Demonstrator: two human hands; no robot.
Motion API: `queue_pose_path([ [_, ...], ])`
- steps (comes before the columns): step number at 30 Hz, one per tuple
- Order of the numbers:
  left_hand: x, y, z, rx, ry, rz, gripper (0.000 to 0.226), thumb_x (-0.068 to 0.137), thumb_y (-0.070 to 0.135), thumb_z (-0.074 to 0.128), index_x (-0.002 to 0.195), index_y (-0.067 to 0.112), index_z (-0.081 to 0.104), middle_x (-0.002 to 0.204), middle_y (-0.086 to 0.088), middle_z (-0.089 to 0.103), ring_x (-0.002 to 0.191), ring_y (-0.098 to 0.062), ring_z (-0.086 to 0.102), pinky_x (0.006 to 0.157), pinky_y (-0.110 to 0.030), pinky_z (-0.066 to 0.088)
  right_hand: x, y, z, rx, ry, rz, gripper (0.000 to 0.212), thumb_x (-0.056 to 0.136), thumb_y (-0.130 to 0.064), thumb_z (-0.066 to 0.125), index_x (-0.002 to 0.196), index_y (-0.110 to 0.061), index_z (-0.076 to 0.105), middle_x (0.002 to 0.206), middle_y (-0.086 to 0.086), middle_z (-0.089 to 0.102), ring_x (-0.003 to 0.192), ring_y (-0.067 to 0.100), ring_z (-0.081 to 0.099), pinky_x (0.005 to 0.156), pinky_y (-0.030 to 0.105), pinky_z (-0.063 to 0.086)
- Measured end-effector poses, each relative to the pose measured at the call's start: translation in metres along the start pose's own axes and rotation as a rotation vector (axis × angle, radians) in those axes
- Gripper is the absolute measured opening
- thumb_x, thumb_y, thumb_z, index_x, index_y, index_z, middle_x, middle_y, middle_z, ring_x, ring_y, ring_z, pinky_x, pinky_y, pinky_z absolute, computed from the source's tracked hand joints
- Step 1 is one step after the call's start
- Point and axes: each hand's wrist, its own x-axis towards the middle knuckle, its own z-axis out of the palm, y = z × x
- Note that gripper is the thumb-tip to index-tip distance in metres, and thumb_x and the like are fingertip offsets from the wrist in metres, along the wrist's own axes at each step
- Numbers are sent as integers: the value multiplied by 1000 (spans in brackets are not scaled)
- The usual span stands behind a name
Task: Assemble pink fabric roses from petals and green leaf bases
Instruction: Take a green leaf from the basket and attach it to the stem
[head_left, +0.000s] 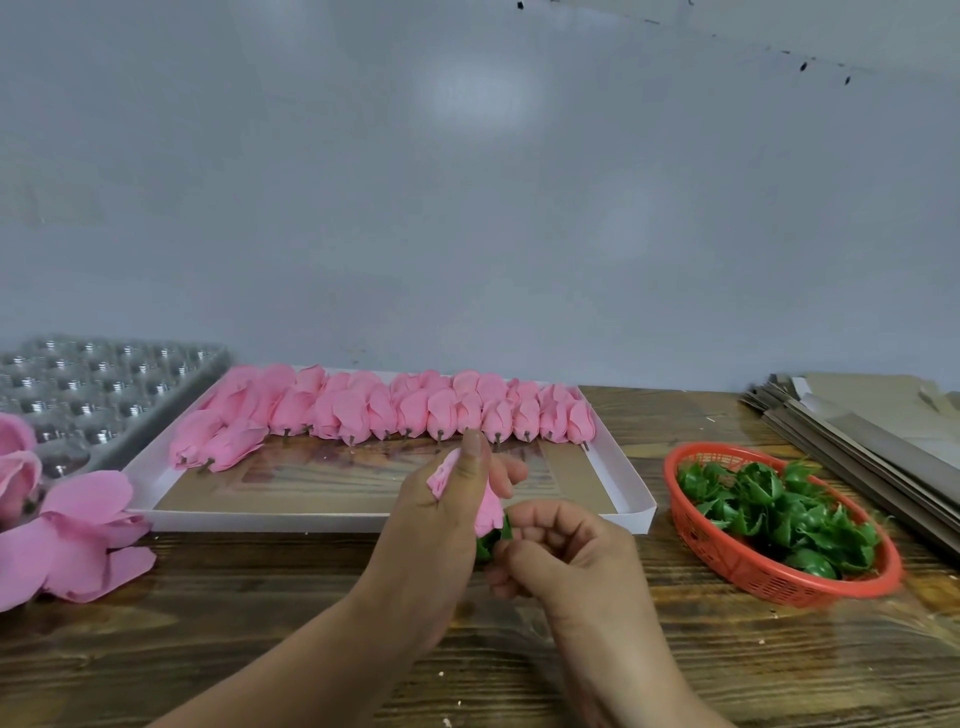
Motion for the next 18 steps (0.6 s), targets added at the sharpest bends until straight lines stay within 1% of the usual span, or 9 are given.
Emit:
queue_pose_path([
  [3, -1, -1, 2, 12, 2, 10, 49, 66, 70, 41, 55, 26, 58, 88, 11, 72, 72, -4, 64, 58, -25, 50, 1, 4, -1, -19, 35, -22, 30, 73, 19, 58, 64, -7, 70, 53, 7, 59, 50, 19, 54, 46, 22, 48],
  [6, -3, -1, 5, -13, 7, 32, 47, 66, 68, 44, 54, 25, 60, 82, 7, 71, 64, -4, 61, 51, -20, 47, 1, 4, -1, -50, 61, -33, 32, 76, 15, 56, 66, -10, 72, 57, 11, 60, 53, 23, 55, 48, 26, 49],
  [8, -5, -1, 7, -39, -1, 31, 46, 65, 67, 46, 55, 25, 59, 77, 7, 70, 60, -5, 59, 44, -23, 44, 0, 3, -1, -35, 48, -14, 32, 79, 12, 54, 66, -11, 72, 60, 13, 64, 51, 22, 58, 49, 25, 51],
  [10, -6, -1, 7, -60, -2, 26, 45, 66, 66, 46, 55, 24, 59, 76, 7, 69, 59, -7, 59, 41, -24, 41, 0, 2, -1, -10, 22, 7, 31, 82, 11, 52, 67, -8, 72, 63, 13, 68, 51, 20, 61, 50, 24, 52],
  [14, -4, -5, 6, -18, 29, 44, 47, 65, 68, 44, 57, 25, 61, 78, 7, 70, 64, -8, 60, 48, -23, 43, 0, 5, -1, 19, 18, 17, 28, 82, 11, 53, 71, -5, 73, 71, 16, 71, 59, 22, 65, 55, 24, 54],
  [16, -5, -7, 5, 16, 24, 66, 48, 69, 66, 43, 60, 24, 63, 80, 7, 70, 68, -9, 62, 54, -24, 47, 0, 5, -1, 17, 22, 11, 30, 81, 11, 54, 73, -9, 75, 75, 15, 72, 66, 25, 67, 62, 29, 57],
  [18, -4, -9, 3, 45, 0, 76, 50, 70, 65, 42, 62, 20, 62, 84, 8, 71, 72, -7, 65, 58, -20, 49, 0, 5, 0, 22, 20, 16, 34, 79, 13, 54, 74, -13, 76, 77, 13, 73, 71, 26, 67, 70, 35, 58],
])
